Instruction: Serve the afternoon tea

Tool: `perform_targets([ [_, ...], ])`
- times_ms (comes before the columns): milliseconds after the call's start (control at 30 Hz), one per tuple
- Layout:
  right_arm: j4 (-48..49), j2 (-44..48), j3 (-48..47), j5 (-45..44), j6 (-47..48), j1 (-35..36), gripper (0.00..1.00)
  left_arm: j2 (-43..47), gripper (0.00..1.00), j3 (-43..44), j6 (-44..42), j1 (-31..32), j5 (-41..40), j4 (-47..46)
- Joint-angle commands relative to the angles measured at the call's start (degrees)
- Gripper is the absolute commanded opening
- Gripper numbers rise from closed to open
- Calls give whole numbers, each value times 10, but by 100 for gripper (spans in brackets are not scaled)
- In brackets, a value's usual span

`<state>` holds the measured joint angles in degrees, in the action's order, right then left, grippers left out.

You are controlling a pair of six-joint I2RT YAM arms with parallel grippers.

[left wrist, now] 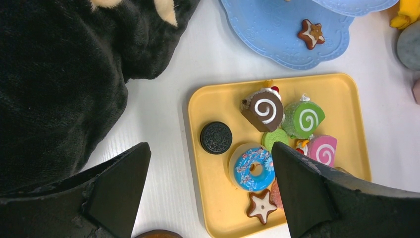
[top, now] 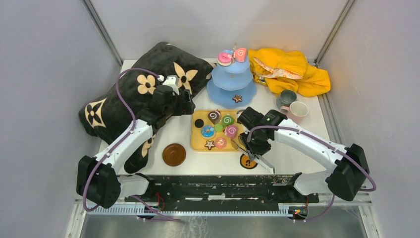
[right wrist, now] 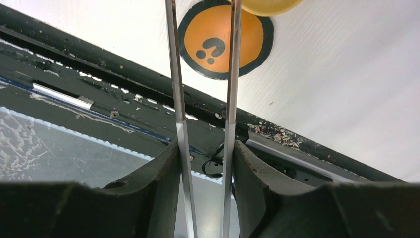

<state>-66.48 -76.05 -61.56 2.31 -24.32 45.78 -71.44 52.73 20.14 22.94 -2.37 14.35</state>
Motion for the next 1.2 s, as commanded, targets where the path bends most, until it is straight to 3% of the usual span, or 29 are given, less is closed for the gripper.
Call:
perform_targets([
  [0, 31, -14, -33, -26, -13, 6, 45, 2, 99, 6, 22, -2, 12, -30],
  [433, 51, -53, -61, -70, -28, 21, 43, -1, 99, 8, 21, -2, 12, -29],
  [700, 28, -30, -66, -107, -24, 21, 2, -4, 99, 8, 20, -2, 13, -29],
  [967, -10, 10, -64, -112, -6, 21, 1, -6, 99, 7, 21, -2, 14, -31],
  [1167, -45, 52, -76, -173, 9, -12, 1, -3, 99, 4, 21, -1, 11, -33],
])
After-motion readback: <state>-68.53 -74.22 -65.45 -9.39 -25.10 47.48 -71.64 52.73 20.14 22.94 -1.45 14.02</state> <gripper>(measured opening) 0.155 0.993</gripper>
